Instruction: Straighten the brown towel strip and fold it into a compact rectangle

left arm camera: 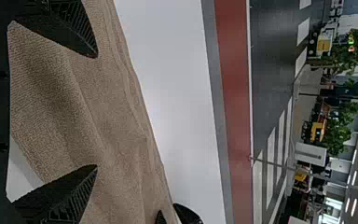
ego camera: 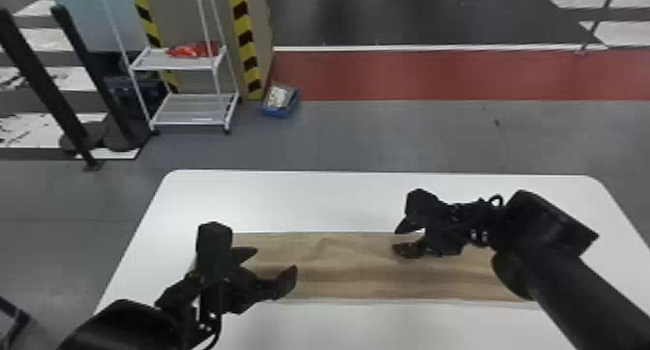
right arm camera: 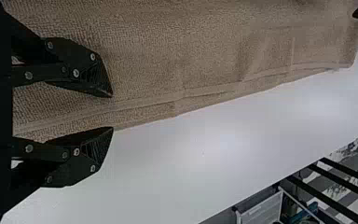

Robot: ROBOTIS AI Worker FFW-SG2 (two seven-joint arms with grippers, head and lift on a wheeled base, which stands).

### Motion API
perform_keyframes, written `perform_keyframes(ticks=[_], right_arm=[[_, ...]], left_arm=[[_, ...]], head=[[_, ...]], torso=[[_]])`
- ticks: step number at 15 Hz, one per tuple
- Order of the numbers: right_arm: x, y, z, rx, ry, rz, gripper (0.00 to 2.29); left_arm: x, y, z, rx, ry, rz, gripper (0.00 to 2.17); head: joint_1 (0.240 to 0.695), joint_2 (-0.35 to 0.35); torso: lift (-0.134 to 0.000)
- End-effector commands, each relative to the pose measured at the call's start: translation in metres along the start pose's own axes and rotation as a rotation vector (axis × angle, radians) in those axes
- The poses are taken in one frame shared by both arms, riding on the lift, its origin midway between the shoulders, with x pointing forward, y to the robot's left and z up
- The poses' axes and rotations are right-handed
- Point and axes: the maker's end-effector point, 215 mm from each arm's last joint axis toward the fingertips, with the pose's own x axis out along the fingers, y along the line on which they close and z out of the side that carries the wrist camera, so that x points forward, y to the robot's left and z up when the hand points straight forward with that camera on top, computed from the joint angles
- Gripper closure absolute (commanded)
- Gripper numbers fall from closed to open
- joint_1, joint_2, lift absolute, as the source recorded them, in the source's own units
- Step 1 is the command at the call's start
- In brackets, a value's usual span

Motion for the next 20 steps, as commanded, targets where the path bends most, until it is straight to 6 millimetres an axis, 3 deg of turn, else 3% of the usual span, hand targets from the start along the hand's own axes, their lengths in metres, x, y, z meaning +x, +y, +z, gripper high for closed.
perform_keyframes(ticks=[1, 3, 9, 13, 20], right_arm=[[0.0, 0.002, -0.006, 0.009, 0.016, 0.008, 0.76], [0.0, 0.004, -0.009, 0.011, 0.026, 0.018, 0.77], [-0.001, 0.006, -0.01, 0.022, 0.042, 0.039, 1.11], [-0.002, 0.004, -0.008, 0.031, 0.033, 0.038, 1.18], [-0.017, -0.023, 0.01, 0.075, -0.013, 0.0, 1.18]], left_arm=[[0.0, -0.002, -0.001, -0.001, 0.002, -0.002, 0.04], [0.0, -0.002, -0.002, -0.002, 0.003, -0.003, 0.04], [-0.001, 0.0, -0.005, -0.001, 0.009, -0.001, 0.04], [0.0, 0.001, -0.003, -0.002, 0.008, 0.001, 0.04], [-0.003, 0.012, -0.003, -0.003, 0.022, 0.016, 0.04]], head=[[0.695, 0.053], [0.695, 0.047], [0.695, 0.045], [0.695, 0.046], [0.695, 0.052]], torso=[[0.0], [0.0], [0.0], [0.0], [0.0]])
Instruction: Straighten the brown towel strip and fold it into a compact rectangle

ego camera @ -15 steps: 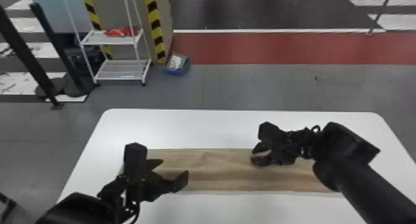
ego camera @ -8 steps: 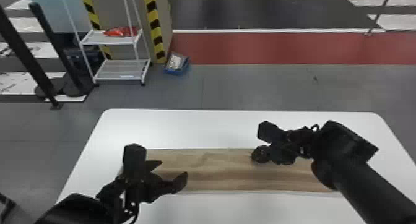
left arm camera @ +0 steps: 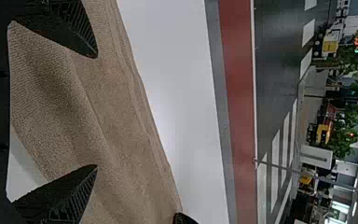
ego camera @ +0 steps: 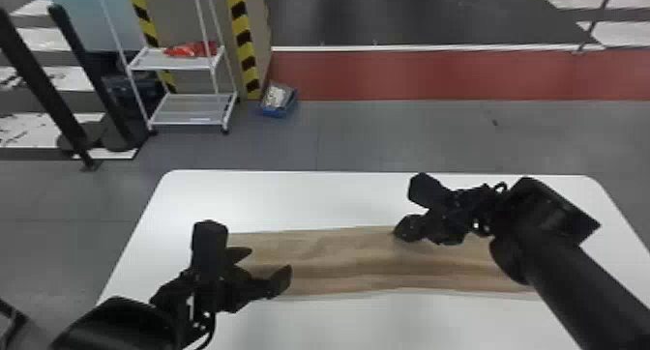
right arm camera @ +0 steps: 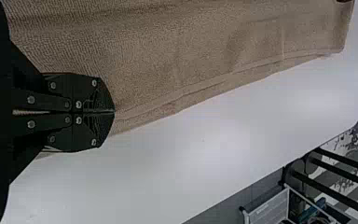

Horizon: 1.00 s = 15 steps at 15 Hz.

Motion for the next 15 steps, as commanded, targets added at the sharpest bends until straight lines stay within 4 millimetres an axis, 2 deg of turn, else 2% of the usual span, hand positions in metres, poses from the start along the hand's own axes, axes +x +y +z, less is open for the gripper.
perform_keyframes(ticks=[1, 3, 6, 8, 10, 12, 15], right_arm=[[-0.005, -0.007, 0.003, 0.02, -0.019, -0.016, 1.18], [-0.01, -0.014, 0.011, 0.036, -0.046, -0.032, 1.18], [-0.007, -0.012, 0.003, 0.05, -0.015, -0.032, 1.18], [-0.003, -0.007, 0.0, 0.052, 0.0, -0.029, 1.18], [-0.001, -0.004, -0.005, 0.066, 0.024, -0.018, 1.18], [0.002, 0.006, -0.009, 0.078, 0.034, 0.004, 1.18], [0.004, 0.011, -0.013, 0.087, 0.042, 0.01, 1.18]], left_arm=[[-0.002, 0.006, -0.002, 0.001, 0.006, 0.007, 0.04], [-0.004, 0.009, -0.002, -0.002, 0.008, 0.009, 0.04], [-0.012, 0.001, -0.008, -0.038, 0.019, -0.016, 0.04], [-0.016, -0.022, -0.015, -0.098, 0.031, -0.1, 0.1], [-0.011, -0.041, -0.025, -0.099, 0.053, -0.129, 0.21], [-0.004, -0.064, -0.034, -0.077, 0.076, -0.162, 0.22], [0.006, -0.085, -0.041, -0.076, 0.088, -0.191, 0.22]], head=[[0.695, 0.053], [0.695, 0.058], [0.695, 0.063], [0.695, 0.056], [0.695, 0.046], [0.695, 0.031], [0.695, -0.004]], torso=[[0.0], [0.0], [0.0], [0.0], [0.0], [0.0], [0.0]])
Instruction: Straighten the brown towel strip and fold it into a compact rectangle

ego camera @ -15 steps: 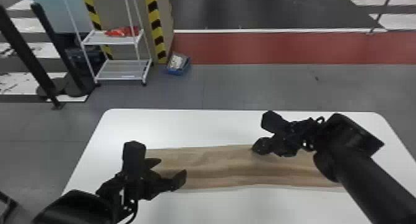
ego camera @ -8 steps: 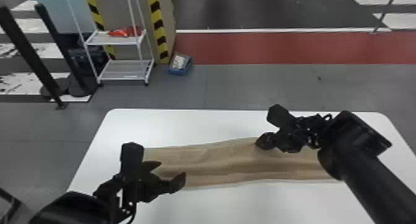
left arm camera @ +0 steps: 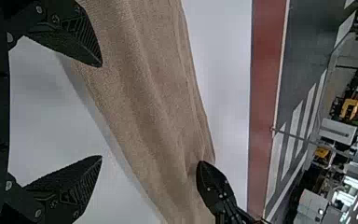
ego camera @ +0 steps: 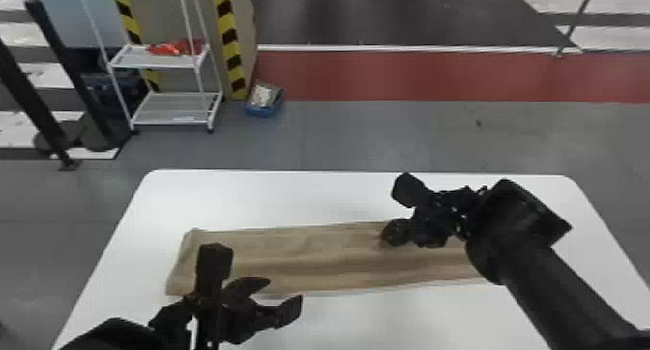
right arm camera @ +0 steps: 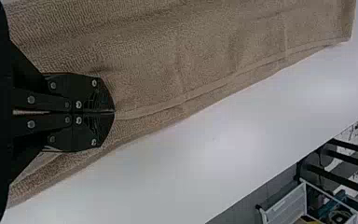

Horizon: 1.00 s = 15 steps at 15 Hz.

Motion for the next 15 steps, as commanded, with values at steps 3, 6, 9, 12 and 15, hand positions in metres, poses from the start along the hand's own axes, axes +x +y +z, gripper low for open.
perform_keyframes(ticks=[3, 6, 9, 12, 15], right_arm=[[0.001, 0.002, -0.004, 0.008, 0.01, 0.004, 1.18], [0.001, 0.003, -0.007, 0.019, 0.02, 0.008, 1.18], [0.0, 0.003, -0.009, 0.024, 0.025, 0.009, 1.18], [0.001, 0.004, -0.009, 0.025, 0.025, 0.011, 1.18], [0.001, 0.003, -0.008, 0.023, 0.023, 0.008, 1.18]], left_arm=[[0.017, -0.019, 0.012, -0.002, -0.071, -0.025, 0.22], [0.033, -0.029, 0.018, 0.001, -0.094, -0.029, 0.41], [0.036, -0.035, 0.018, -0.005, -0.095, -0.033, 1.78], [0.046, -0.048, 0.006, -0.012, -0.077, -0.027, 1.9], [0.055, -0.062, 0.001, -0.015, -0.091, -0.025, 1.9]], head=[[0.695, -0.03], [0.695, -0.047], [0.695, -0.067], [0.695, -0.077], [0.695, -0.094]], torso=[[0.0], [0.0], [0.0], [0.0], [0.0]])
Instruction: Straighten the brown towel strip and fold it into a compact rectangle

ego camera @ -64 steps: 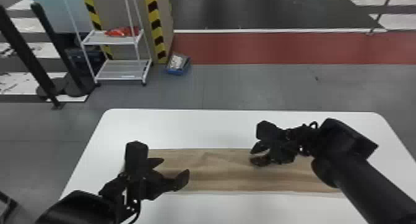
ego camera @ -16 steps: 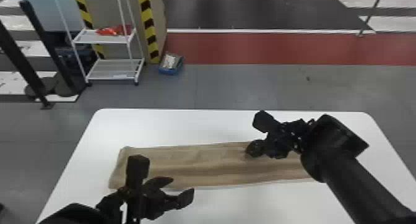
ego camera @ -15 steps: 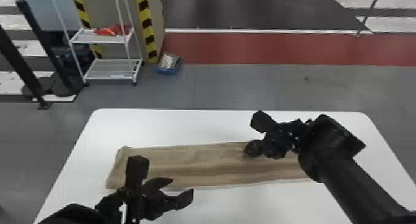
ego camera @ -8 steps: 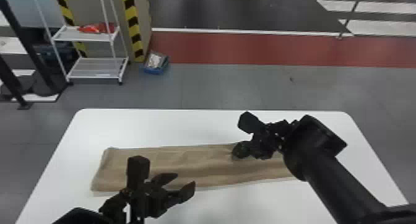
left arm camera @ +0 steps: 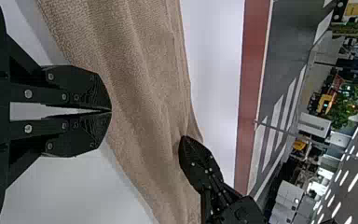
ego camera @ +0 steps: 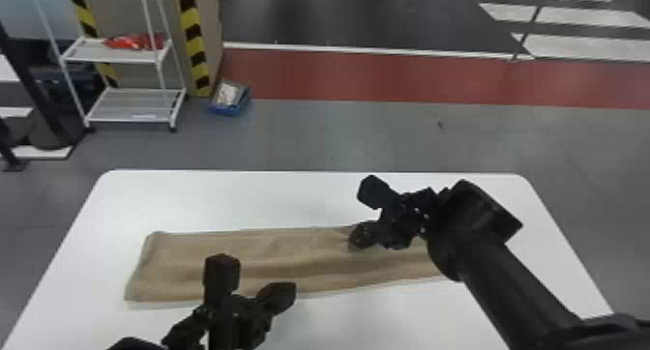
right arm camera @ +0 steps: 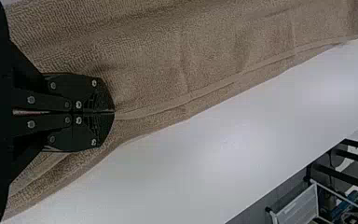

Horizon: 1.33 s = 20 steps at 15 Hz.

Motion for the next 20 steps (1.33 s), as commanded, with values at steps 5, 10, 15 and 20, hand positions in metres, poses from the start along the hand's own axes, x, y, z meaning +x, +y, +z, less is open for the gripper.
perform_keyframes(ticks=[5, 10, 15, 20], right_arm=[[0.0, 0.001, -0.002, 0.004, 0.002, 0.004, 1.18], [-0.001, 0.002, 0.0, 0.009, -0.007, 0.007, 1.18], [-0.004, -0.004, 0.004, 0.012, -0.018, -0.011, 1.18], [-0.005, -0.012, 0.0, 0.028, -0.008, -0.047, 1.18]], left_arm=[[0.011, -0.017, 0.008, 0.018, -0.061, 0.005, 1.9], [0.025, -0.021, -0.01, 0.066, 0.002, 0.032, 1.9], [0.025, -0.016, -0.023, 0.075, 0.043, 0.04, 1.9], [0.024, -0.015, -0.027, 0.076, 0.057, 0.041, 1.9]], head=[[0.695, -0.117], [0.695, -0.131], [0.695, -0.132], [0.695, -0.131]], torso=[[0.0], [0.0], [0.0], [0.0]])
